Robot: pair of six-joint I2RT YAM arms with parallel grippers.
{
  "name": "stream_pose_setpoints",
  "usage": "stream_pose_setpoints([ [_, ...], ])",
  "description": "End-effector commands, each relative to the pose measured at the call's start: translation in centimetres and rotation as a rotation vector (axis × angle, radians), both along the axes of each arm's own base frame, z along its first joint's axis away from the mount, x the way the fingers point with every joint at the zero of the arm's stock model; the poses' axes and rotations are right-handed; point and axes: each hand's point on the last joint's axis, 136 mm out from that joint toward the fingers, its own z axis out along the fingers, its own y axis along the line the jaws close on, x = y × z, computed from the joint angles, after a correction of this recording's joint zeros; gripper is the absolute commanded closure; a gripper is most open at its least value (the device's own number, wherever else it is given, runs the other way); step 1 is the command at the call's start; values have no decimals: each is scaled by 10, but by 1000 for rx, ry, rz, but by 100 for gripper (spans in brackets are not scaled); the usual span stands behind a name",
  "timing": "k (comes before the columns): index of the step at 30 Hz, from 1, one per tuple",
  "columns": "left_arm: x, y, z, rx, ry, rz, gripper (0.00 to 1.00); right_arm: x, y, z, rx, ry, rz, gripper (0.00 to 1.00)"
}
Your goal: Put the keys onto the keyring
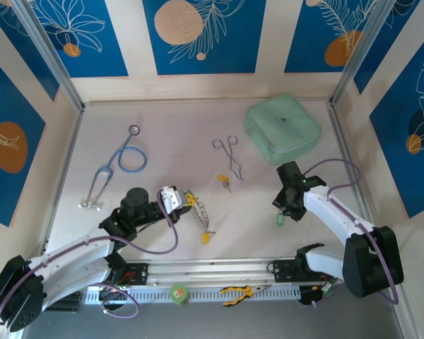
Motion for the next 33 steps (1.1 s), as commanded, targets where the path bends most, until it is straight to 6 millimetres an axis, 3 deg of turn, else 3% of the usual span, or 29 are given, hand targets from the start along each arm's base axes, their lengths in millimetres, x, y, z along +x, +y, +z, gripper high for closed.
stream_pose_setpoints([
  [1, -3, -7, 24, -49, -42, -36, 100, -6, 6, -8, 88, 14, -121, 52],
  [13, -5, -7, 24, -42, -41, -44, 100, 2, 8, -16, 170, 3, -176, 73],
  [21, -5, -6, 24, -39, -44, -46, 100, -5, -3, -18, 139, 39, -202, 70],
  [25, -6, -7, 23, -37, -41, -50, 100, -5, 1, -22, 160, 53, -193, 71],
  [33, -6, -7, 22, -34, -41, -52, 100, -1, 4, -22, 173, 45, -192, 86],
])
